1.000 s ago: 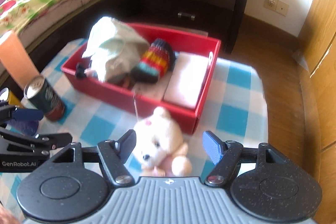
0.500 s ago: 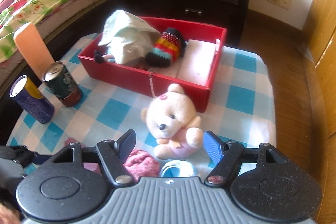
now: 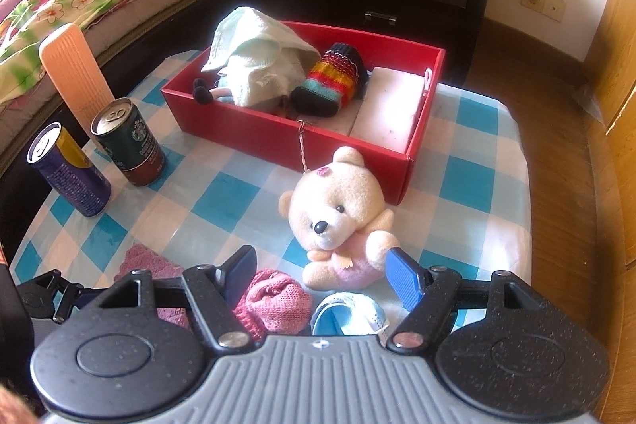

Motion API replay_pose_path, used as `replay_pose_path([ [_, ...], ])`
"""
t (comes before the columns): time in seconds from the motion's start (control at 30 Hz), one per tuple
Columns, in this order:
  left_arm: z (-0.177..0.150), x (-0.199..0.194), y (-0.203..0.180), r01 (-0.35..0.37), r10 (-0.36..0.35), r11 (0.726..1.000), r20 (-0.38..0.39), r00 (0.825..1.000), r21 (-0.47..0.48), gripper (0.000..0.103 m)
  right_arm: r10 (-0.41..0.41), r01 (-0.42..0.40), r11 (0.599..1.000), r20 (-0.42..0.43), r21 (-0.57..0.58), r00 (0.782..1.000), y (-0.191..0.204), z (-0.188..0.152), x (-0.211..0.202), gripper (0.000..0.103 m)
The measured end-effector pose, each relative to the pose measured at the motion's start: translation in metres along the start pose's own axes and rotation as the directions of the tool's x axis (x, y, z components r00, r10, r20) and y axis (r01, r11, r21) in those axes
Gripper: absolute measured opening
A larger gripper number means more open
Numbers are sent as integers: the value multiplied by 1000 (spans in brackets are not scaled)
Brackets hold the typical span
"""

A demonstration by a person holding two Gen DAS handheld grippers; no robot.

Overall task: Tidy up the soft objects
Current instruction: 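Lower the left gripper onto the pink square towel and close on its edge, then grasp the pink knit hat with the right gripper while the left gripper holds the pink towel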

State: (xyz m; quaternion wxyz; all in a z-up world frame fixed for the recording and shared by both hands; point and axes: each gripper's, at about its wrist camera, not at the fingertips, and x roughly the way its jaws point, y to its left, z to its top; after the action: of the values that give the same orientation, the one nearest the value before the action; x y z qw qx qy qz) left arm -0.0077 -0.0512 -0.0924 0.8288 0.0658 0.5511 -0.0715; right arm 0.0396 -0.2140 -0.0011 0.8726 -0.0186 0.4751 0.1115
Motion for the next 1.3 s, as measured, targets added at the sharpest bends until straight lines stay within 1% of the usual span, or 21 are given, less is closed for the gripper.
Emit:
replay_pose_path([
  [0.07,-1,-6,1,-2,2,1000,8,1000,4,48,2,-2,1000,4,-5,1000,1,0,-1,50],
  [0.1,-3,-10,0,3,-3,1000,10,1000,4,41,3,-2,1000,8,-7,1000,3,0,-1,50],
  [0.13,-3,-12,0,23,-23,1000,8,1000,1,28,3,-3,1000,10,-9,1000,3,0,-2,50],
  [0.2,-2,-16,3,66,-66,998,3,998,-12,13,6,-6,1000,13,-15,1000,5,1,-2,50],
  [0.23,-1,-17,4,79,-79,997,0,997,-21,11,7,-7,1000,14,-20,1000,7,0,-2,50],
  [0.33,1,-21,6,89,-89,996,13,996,-28,10,11,-11,999,8,-35,1000,10,-1,-1,50],
  [0.43,5,-26,10,116,-114,992,32,993,-41,9,9,-9,999,-6,-36,1000,11,-2,2,50],
  [0.57,13,-36,20,137,-132,987,75,988,-78,9,17,-18,999,-28,-33,999,10,-5,7,50],
  [0.67,17,-40,28,162,-152,980,91,984,-116,9,19,-21,999,-51,-30,998,11,-8,14,50],
  [0.73,19,-41,33,170,-159,976,94,983,-133,9,36,-38,999,-74,-14,997,12,-9,19,50],
  [0.87,19,-39,34,178,-167,975,91,982,-135,9,109,-106,994,-115,28,987,17,-12,32,50],
  [1.0,17,-39,35,192,-181,972,87,980,-139,9,130,-126,991,-146,37,981,24,-14,44,50],
  [1.1,17,-39,38,193,-182,971,88,979,-142,9,139,-138,990,-166,19,976,32,-14,52,50],
  [1.13,17,-39,38,193,-181,971,88,979,-143,9,132,-132,991,-177,9,975,34,-15,54,48],
  [1.17,17,-39,39,192,-181,971,87,980,-144,9,122,-125,992,-187,-2,975,37,-15,56,41],
  [1.23,17,-39,39,193,-182,970,84,980,-149,10,113,-117,993,-208,-10,972,39,-18,59,31],
  [1.3,17,-39,39,191,-180,971,84,980,-147,10,108,-114,993,-215,-15,971,39,-19,60,28],
])
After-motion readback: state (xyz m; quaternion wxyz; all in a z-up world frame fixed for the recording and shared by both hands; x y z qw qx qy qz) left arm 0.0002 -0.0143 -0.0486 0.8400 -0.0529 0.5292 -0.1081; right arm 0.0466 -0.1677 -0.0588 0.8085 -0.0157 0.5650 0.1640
